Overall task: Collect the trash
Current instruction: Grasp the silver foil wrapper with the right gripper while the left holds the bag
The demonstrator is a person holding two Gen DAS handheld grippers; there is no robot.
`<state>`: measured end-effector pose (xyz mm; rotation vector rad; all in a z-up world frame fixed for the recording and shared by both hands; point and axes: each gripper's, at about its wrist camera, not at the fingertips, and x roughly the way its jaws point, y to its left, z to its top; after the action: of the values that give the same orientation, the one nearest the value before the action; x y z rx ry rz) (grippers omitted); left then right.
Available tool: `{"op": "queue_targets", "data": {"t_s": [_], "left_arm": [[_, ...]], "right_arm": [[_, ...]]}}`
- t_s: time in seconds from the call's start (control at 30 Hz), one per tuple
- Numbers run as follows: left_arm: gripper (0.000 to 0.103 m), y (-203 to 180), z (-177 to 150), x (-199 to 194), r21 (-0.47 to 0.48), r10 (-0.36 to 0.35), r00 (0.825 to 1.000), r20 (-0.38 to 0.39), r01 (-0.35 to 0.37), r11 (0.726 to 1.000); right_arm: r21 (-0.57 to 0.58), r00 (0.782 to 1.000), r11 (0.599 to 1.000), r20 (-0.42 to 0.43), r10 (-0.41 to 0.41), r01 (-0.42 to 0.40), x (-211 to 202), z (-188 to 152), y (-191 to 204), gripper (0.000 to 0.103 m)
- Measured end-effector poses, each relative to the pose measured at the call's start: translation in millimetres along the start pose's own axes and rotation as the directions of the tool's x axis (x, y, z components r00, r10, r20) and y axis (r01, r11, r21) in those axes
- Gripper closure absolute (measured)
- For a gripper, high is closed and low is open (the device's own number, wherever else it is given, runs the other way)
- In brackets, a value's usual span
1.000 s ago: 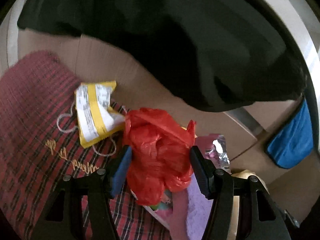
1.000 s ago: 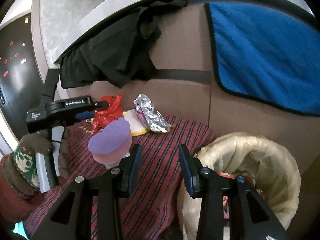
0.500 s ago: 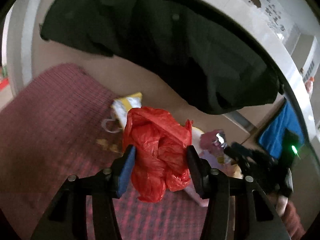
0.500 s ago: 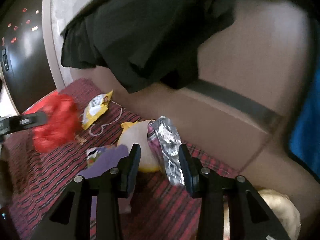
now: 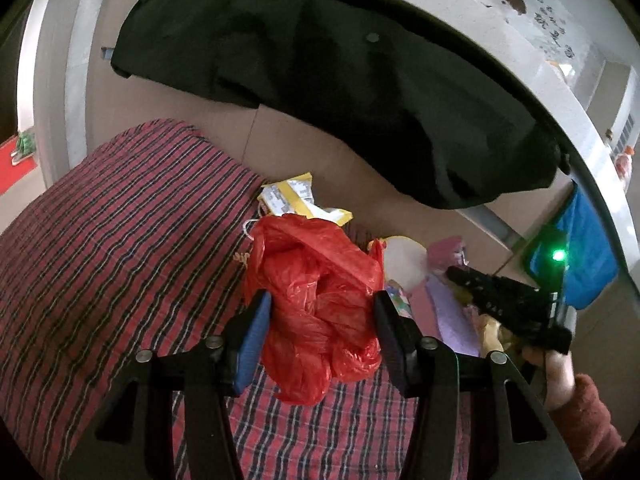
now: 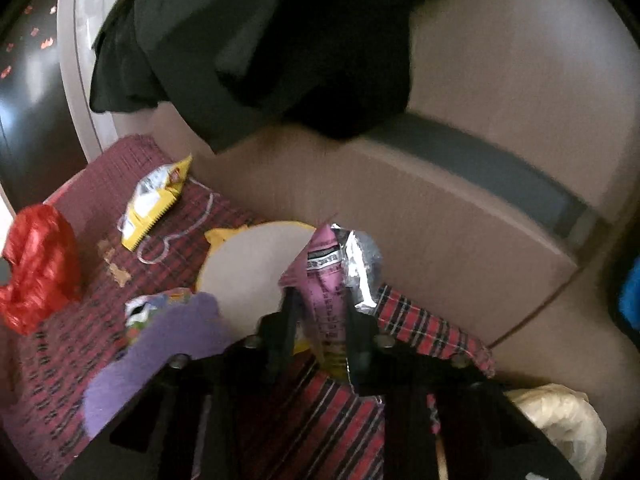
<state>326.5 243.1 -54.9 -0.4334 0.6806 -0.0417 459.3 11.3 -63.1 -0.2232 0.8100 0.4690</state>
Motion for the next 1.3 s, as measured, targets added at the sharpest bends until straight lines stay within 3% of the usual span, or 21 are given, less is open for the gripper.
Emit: {"op": "queue_targets", "data": {"t_s": [0.23,0.37,0.4,0.5,0.53,0.73,1.03,1.07,1.1,1.13,1.3], "left_arm": [[0.051,-26.1,-6.1,-23.9,0.048,-0.013,0.999,0.045,0.011,0.999],[0.051,-37.9,-12.0,-31.4,0.058,-0.031,0.998,0.047,0.029,0.998],[0.051,-39.1,-12.8,-31.4,0.058,-0.036,0.999,0.04,0.033,0.998],[0.051,-39.5,-12.7,-30.6,0.065,-0.034,0.999,0.036,0.032,0.997],[0.051,-38.1,-11.8,-29.7,0.061,-0.034,0.999,0.037,0.032,0.998],[0.051,-23.4,-6.3,-8.9,0.041,-0.026,1.0,0.016,0.025,0.999],[0.051,-12.2,-0.6,16.4,0.069,0.031,0.999,0.037,-0.034,0.997],[0.051,-13.2,-1.0,17.2,0.078,0.04,0.998,0.045,-0.043,0.996],[0.051,-13.3,-1.4,17.2,0.081,0.042,0.998,0.048,-0.046,0.996],[0.051,-13.7,-2.0,17.1,0.083,0.042,0.998,0.051,-0.046,0.996],[0.051,-21.4,-3.1,10.2,0.089,0.044,0.997,0.064,-0.05,0.995]], "right_arm": [[-0.026,0.993,0.999,0.113,0.041,-0.039,-67.9,-1.5,16.1,0.1],[-0.061,0.987,0.998,0.16,0.014,-0.005,-91.5,-5.8,23.1,0.1],[-0.057,0.987,0.998,0.162,0.016,-0.007,-91.0,-7.0,20.9,0.096],[-0.027,0.989,0.998,0.135,0.053,-0.05,-83.1,-12.6,1.6,0.064],[-0.018,0.99,0.997,0.12,0.071,-0.069,-77.7,-14.1,-4.2,0.063],[0.021,0.998,0.999,0.046,0.04,-0.041,-25.0,-11.3,-16.5,0.064],[0.113,0.998,0.992,0.018,0.052,-0.054,33.0,5.3,-19.5,0.065],[0.092,0.999,0.995,0.006,0.038,-0.038,37.3,5.2,-15.0,0.067],[0.08,0.999,0.996,0.003,0.033,-0.033,38.9,4.9,-12.2,0.079],[0.066,1.0,0.997,0.008,0.025,-0.026,37.3,3.5,-8.7,0.082],[0.057,0.995,0.998,0.097,0.026,-0.032,0.6,0.4,-3.1,0.089]]}}
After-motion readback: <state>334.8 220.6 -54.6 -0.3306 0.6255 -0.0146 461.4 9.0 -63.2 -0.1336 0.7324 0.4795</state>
